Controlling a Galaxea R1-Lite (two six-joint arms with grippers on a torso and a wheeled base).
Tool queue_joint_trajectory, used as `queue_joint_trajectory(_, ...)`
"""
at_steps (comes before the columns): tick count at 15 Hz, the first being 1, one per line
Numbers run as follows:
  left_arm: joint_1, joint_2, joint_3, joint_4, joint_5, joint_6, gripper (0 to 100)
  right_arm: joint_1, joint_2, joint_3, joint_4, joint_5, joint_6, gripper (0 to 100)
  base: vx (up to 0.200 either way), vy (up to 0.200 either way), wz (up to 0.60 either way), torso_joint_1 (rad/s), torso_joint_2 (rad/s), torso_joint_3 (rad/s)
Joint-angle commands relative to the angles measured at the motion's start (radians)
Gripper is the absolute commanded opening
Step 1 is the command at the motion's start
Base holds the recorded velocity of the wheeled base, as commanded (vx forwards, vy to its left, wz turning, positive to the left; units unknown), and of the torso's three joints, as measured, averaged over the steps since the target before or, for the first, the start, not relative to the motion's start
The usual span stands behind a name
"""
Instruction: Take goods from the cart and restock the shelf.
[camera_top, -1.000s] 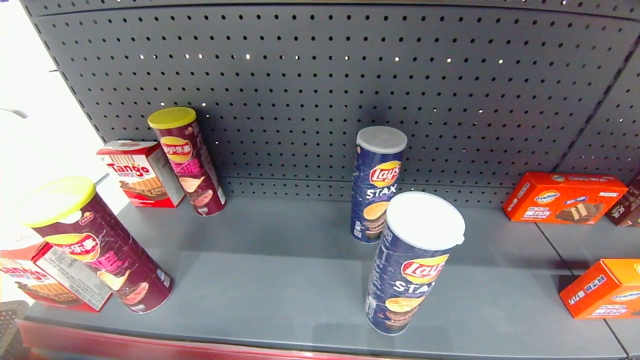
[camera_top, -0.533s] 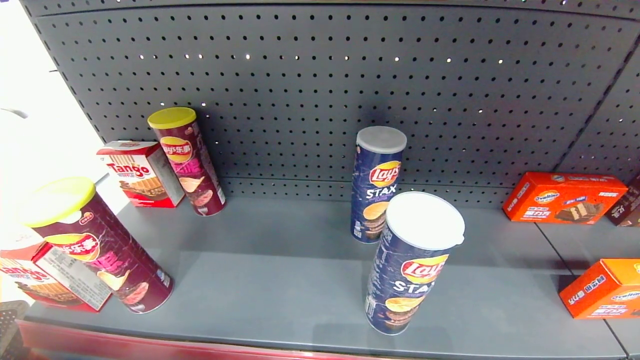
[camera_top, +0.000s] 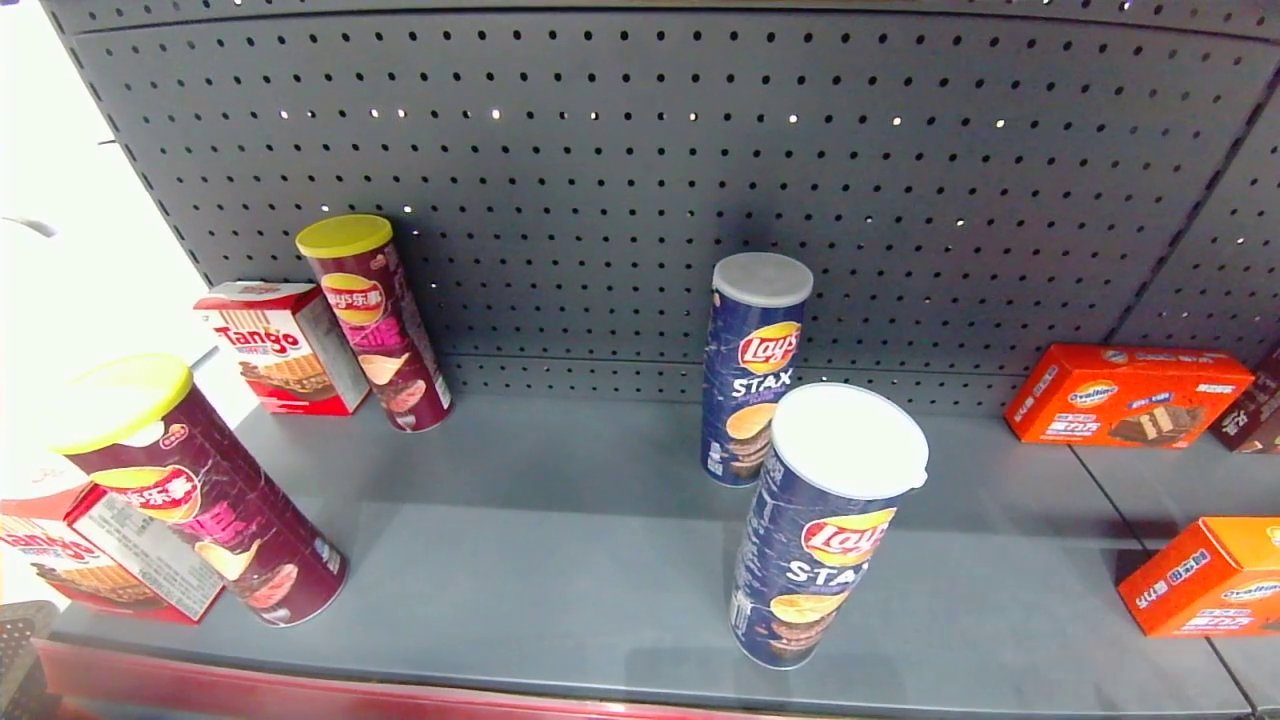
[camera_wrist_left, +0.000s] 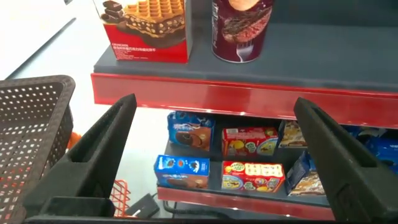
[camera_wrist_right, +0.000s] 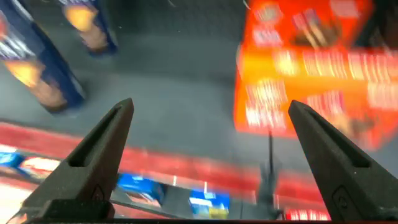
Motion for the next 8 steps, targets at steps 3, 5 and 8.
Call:
queue_joint_trajectory(3,0.0,0.005,0.001,0.0,0.001,-0.009,100,0.243,0.602,-0.203,-0.139,0.065,-0.097,100,0.0,0.0,0.0,0.0,0.0,0.0)
queue_joint_trajectory(5,0.001,0.005,0.001,-0.002,0.001,-0.012,100,0.292,0.677,-0.24,-0.144,0.064,-0.097,100,0.0,0.0,0.0,0.0,0.0,0.0)
queue_joint_trajectory(8,0.001,0.005,0.001,-0.002,0.001,-0.012,100,0.318,0.783,-0.241,-0.19,0.054,-0.096,100,0.0,0.0,0.0,0.0,0.0,0.0)
